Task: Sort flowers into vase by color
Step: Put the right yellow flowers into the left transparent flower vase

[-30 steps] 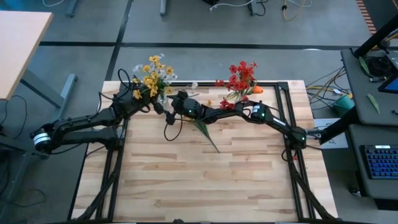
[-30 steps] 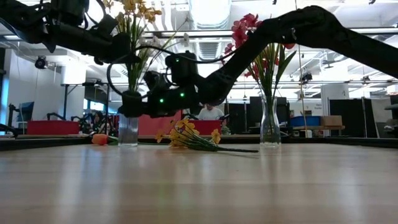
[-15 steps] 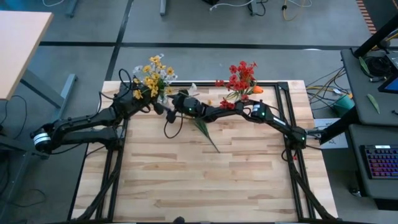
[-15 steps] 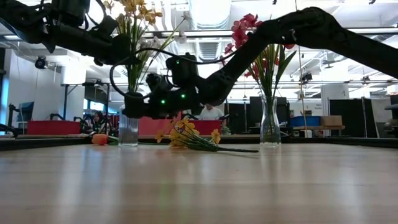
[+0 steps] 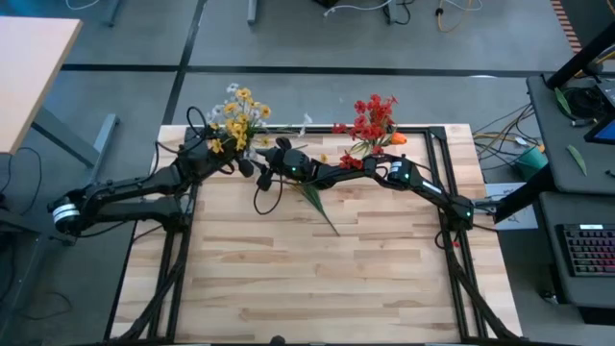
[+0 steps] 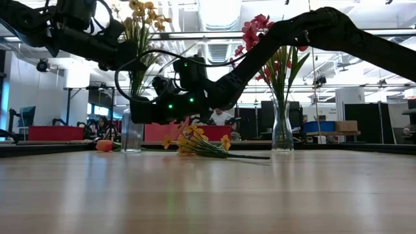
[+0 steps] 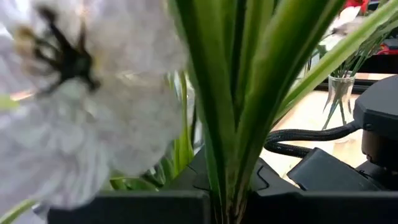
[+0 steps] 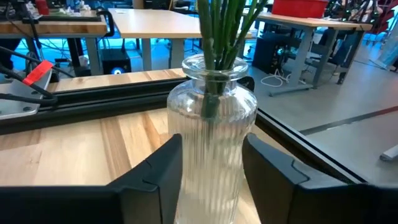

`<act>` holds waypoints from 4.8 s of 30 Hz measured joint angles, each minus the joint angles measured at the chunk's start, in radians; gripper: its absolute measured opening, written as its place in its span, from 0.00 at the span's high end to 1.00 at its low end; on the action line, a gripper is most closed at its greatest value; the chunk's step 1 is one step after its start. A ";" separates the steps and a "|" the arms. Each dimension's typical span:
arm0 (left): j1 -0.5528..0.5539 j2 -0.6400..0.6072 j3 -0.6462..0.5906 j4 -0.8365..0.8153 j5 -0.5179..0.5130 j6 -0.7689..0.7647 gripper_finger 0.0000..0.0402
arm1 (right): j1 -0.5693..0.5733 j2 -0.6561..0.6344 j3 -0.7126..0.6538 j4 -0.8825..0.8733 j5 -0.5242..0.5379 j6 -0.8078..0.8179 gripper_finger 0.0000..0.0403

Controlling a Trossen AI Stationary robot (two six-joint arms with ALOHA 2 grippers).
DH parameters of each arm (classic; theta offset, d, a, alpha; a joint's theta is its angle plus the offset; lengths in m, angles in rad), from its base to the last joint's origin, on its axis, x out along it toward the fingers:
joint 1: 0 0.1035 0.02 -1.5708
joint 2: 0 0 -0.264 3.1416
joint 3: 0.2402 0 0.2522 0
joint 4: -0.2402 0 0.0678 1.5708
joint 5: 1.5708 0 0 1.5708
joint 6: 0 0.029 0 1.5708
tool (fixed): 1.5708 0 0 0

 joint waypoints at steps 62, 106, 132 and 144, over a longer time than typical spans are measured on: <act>-0.002 0.008 -0.012 -0.026 0.147 -0.178 1.00 | 0.006 -0.031 0.019 -0.103 -0.115 0.011 0.42; -0.002 -0.234 -0.059 -0.261 0.158 -0.130 0.63 | 0.006 -0.031 0.019 -0.122 -0.110 0.019 0.42; -0.002 -0.058 -0.058 -0.227 0.156 -0.132 0.92 | 0.006 -0.031 0.018 -0.122 -0.110 0.023 0.42; -0.002 -0.084 -0.058 -0.255 0.107 -0.118 0.91 | 0.006 -0.031 0.018 -0.122 -0.105 0.024 0.42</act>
